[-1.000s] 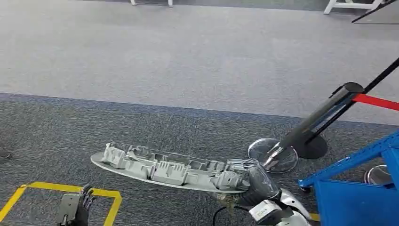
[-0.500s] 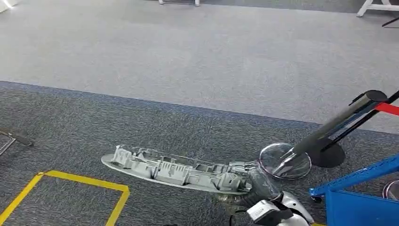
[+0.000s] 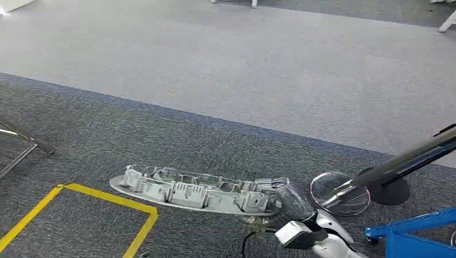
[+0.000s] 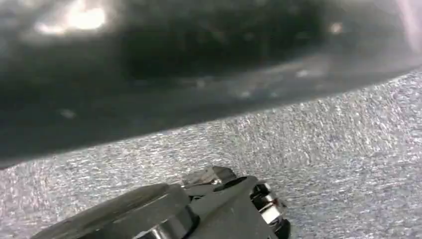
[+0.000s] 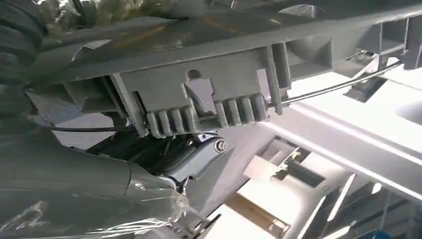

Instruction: Take the parts from the cabinet and place them on the table.

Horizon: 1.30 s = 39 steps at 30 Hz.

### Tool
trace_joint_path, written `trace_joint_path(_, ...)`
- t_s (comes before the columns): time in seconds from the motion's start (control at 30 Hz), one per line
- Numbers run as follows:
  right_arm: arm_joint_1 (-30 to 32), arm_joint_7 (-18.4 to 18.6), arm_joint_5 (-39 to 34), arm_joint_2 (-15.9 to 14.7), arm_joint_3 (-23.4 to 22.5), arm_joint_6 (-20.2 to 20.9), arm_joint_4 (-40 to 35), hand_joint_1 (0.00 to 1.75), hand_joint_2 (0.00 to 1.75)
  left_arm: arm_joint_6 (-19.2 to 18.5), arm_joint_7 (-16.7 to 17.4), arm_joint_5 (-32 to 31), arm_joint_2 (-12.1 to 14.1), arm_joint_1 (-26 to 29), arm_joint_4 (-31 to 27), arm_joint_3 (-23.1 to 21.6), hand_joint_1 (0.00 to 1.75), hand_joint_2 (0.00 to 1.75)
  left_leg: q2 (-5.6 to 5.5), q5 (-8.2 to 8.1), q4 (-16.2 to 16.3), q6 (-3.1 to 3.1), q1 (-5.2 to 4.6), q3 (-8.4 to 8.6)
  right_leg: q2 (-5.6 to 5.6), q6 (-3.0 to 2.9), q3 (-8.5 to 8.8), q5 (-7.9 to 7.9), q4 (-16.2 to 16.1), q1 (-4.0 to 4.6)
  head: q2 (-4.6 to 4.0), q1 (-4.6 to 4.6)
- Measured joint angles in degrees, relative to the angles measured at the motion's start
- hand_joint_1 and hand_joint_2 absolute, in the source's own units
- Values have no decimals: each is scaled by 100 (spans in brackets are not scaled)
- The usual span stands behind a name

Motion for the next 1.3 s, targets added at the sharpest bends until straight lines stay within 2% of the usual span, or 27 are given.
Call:
trace_joint_path(0.03, -8, 0, -20, 0, 2, -9, 2, 164, 175, 4, 239, 191, -9, -14, 7, 13, 0, 0, -62, -8, 1, -17, 7, 7, 236, -31, 294, 226, -641, -9, 0, 4)
trace_joint_path(0.07, -15, 6, -35, 0, 4, -15, 13, 164, 175, 32, 452, 344, -13, -27, 20, 35, 0, 0, -91, -14, 26, -43, -28, -20, 380, -52, 365, 159, -728, -24, 0, -4)
trace_joint_path(0.13, -10, 26, -52, 2, 9, -72, 13, 164, 175, 189, 1060, 744, -11, -31, 41, 192, 0, 0, -160, 20, 25, -113, 9, -69, 321, -59, 387, 173, -782, -6, 0, -5)
trace_joint_path(0.17, -7, 46, -50, 2, 11, -96, 15, 164, 175, 315, 1341, 877, -6, -20, 50, 307, 0, 0, -166, -9, 67, -40, 9, -75, 310, -16, 391, 192, -797, -15, 0, -4)
trace_joint_path(0.2, -7, 66, -50, 2, 11, -120, 31, 164, 175, 479, 1649, 953, -7, 7, 57, 405, 0, 0, -167, -1, 76, 26, 10, -80, 309, -20, 385, 187, -781, -5, 0, -13)
trace_joint_path(0.23, -9, 72, -50, 15, 11, -131, 42, 164, 175, 586, 1877, 951, -7, 27, 66, 496, 0, 0, -166, -9, 83, 14, 14, -83, 309, -40, 373, 172, -750, 0, 0, -2)
trace_joint_path(0.3, -16, 81, -52, 28, 11, -155, 63, 164, 175, 612, 1963, 925, 0, 39, 72, 583, 0, 0, -166, -51, 176, -14, 14, -134, 309, -64, 306, 118, -623, 1, 0, -11)
trace_joint_path(0.4, -18, 83, -50, 35, 11, -168, 81, 164, 175, 614, 1997, 896, 0, 33, 74, 643, 0, 0, -166, -187, 467, -124, 15, -289, 307, -101, 130, -35, -285, 1, 0, -9)
trace_joint_path(0.63, -12, 83, -52, 48, 11, -168, 98, 164, 175, 738, 1484, 754, -42, 21, 74, 680, 0, 0, -166, -501, 1229, -167, 12, -737, 309, -106, -309, -354, 467, -5, 0, -9)
trace_joint_path(0.67, -1, 83, -46, 63, 13, -171, 96, 164, 175, 813, 1427, 730, -44, 9, 74, 680, 0, 0, -165, -528, 1266, -63, -8, -750, 304, -47, -302, -344, 429, -38, 0, -13)
trace_joint_path(0.7, 1, 83, -35, 63, 13, -179, 90, 164, 175, 917, 1362, 726, -54, -6, 74, 680, 0, 0, -158, -489, 1172, 7, -19, -709, 308, -13, -265, -321, 367, -30, 0, -17)
trace_joint_path(0.73, 8, 85, -33, 63, 13, -184, 87, 164, 175, 1004, 1329, 761, -77, -27, 72, 682, 0, 0, -157, -367, 950, 63, 47, -597, 268, -20, -249, -321, 384, -19, 0, -6)
trace_joint_path(0.77, 6, 83, -31, 63, 15, -201, 85, 164, 175, 1104, 1298, 840, -109, -39, 72, 702, 0, 0, -144, -324, 828, 58, 40, -515, 132, -9, -282, -406, 448, -1, 0, 4)
trace_joint_path(0.8, -9, 81, -31, 63, 15, -205, 83, 164, 175, 1192, 1270, 910, -114, -46, 72, 737, 0, 0, -142, -296, 783, 76, 48, -490, 78, 15, -357, -570, 627, -4, 0, 15)
trace_joint_path(0.87, -2, 81, -31, 63, 15, -221, 68, 164, 175, 1266, 1178, 1086, -129, -49, 74, 817, 0, 0, -142, -301, 782, 51, 63, -493, 26, 89, -643, -895, 1237, -54, 0, 18)
trace_joint_path(0.9, 13, 85, -26, 63, 15, -225, 66, 164, 175, 1266, 1104, 1164, -133, -42, 74, 878, 0, 0, -145, -307, 782, 40, 67, -493, 17, 127, -749, -956, 1452, -84, 0, 9)
trace_joint_path(0.93, 31, 94, -22, 59, 15, -238, 66, 164, 175, 1270, 1036, 1256, -136, -35, 72, 937, 0, 0, -160, -313, 785, 10, 85, -492, 16, 161, -756, -891, 1467, -111, 0, 17)
trace_joint_path(0.97, 48, 101, -18, 57, 15, -251, 64, 164, 175, 1300, 955, 1344, -146, -27, 74, 1014, 0, 0, -187, -323, 788, -45, 120, -489, 17, 207, -638, -695, 1240, -141, 0, 13)
trace_joint_path(1.03, 74, 101, -13, 57, 15, -275, 46, 164, 175, 1355, 854, 1438, -155, -28, 74, 1130, 0, 0, -275, -353, 841, -168, 205, -487, 100, 343, -177, -253, 379, -246, 0, 13)
trace_joint_path(1.07, 88, 103, -13, 57, 15, -289, 44, 164, 175, 1373, 793, 1484, -144, -35, 72, 1181, 0, 0, -279, -379, 871, -240, 223, -507, 254, 410, -110, -411, 291, -228, 0, 22)
trace_joint_path(1.1, 111, 96, -9, 57, 15, -308, 17, 164, 175, 1417, 718, 1583, -127, -47, 72, 1237, 0, 0, -314, -414, 970, -287, 198, -538, 266, 287, -50, -369, 185, -208, 0, 64)
trace_joint_path(1.13, 139, 98, -2, 48, 15, -317, -4, 164, 175, 1492, 617, 1711, -140, -37, 72, 1326, 0, 0, -339, -382, 932, -310, 198, -543, 225, 180, -46, -356, 219, -193, 0, 49)
trace_joint_path(1.17, 150, 107, 0, 48, 15, -326, -24, 164, 175, 1612, 563, 1817, -166, -23, 72, 1415, 0, 0, -352, -352, 890, -332, 201, -537, 219, 118, -51, -343, 233, -174, 0, 9)
trace_joint_path(1.2, 162, 107, 7, 48, 15, -332, -48, 164, 175, 1872, 557, 1788, -177, -18, 72, 1511, 0, 0, -367, -332, 882, -352, 209, -542, 202, 82, -57, -329, 233, -160, 0, 15)
trace_joint_path(1.23, 163, 107, 11, 48, 15, -341, -57, 164, 175, 2103, 579, 1643, -201, -19, 72, 1537, 0, 0, -318, -358, 898, -367, 225, -551, 155, 16, -54, -307, 211, -175, 0, 11)
trace_joint_path(1.27, 144, 107, 18, 48, 15, -341, -70, 164, 175, 2017, 654, 1518, -210, -32, 72, 1532, 0, 0, -14, -417, 994, -353, 184, -585, 128, -34, -52, -307, 207, -159, 0, 0)
trace_joint_path(1.3, 110, 101, 20, 48, 17, -334, -74, 164, 175, 1807, 719, 1473, -210, -63, 72, 1530, 0, 0, 187, -577, 1240, -343, 161, -695, 91, -65, -57, -308, 207, -135, 0, -31)
